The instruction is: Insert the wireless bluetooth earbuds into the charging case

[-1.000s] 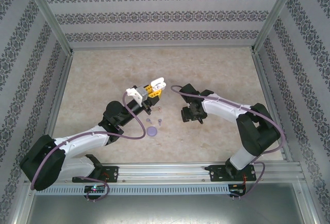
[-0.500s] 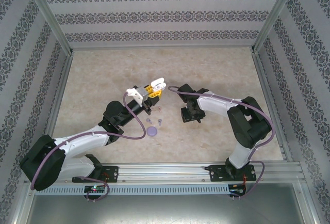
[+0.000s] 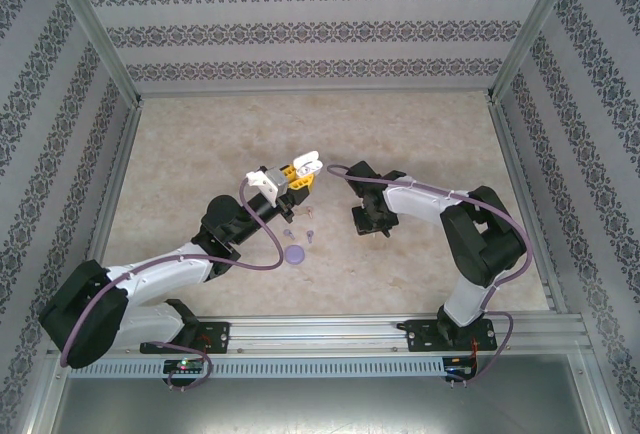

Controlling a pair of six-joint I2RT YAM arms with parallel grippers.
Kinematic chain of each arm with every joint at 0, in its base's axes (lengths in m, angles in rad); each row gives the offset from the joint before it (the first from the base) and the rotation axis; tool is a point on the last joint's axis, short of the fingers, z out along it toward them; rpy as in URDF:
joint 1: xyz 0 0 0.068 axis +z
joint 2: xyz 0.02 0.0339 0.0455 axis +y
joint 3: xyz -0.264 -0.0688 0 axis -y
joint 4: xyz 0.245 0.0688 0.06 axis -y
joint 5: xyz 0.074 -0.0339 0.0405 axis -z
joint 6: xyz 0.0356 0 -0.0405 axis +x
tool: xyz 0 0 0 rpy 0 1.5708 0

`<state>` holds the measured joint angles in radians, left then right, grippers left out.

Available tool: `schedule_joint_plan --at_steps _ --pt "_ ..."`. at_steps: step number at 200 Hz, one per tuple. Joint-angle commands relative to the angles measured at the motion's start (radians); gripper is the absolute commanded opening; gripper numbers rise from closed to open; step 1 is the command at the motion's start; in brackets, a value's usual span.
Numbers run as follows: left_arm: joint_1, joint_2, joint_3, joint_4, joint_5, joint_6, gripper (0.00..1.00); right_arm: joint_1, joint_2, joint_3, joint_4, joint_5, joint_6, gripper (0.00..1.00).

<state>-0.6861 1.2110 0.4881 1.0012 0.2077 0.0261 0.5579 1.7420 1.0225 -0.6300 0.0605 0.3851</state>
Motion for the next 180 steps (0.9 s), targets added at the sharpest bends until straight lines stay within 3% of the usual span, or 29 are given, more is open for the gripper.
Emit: schedule_joint_plan --at_steps 1,180 --pt "0.006 0.006 0.021 0.026 0.001 0.018 0.00 -0.009 0.008 -0.017 0.004 -0.011 -0.007 0.37" --pt "0.006 0.005 0.024 0.032 0.002 0.012 0.00 0.020 -0.021 -0.083 0.034 -0.013 0.026 0.33"
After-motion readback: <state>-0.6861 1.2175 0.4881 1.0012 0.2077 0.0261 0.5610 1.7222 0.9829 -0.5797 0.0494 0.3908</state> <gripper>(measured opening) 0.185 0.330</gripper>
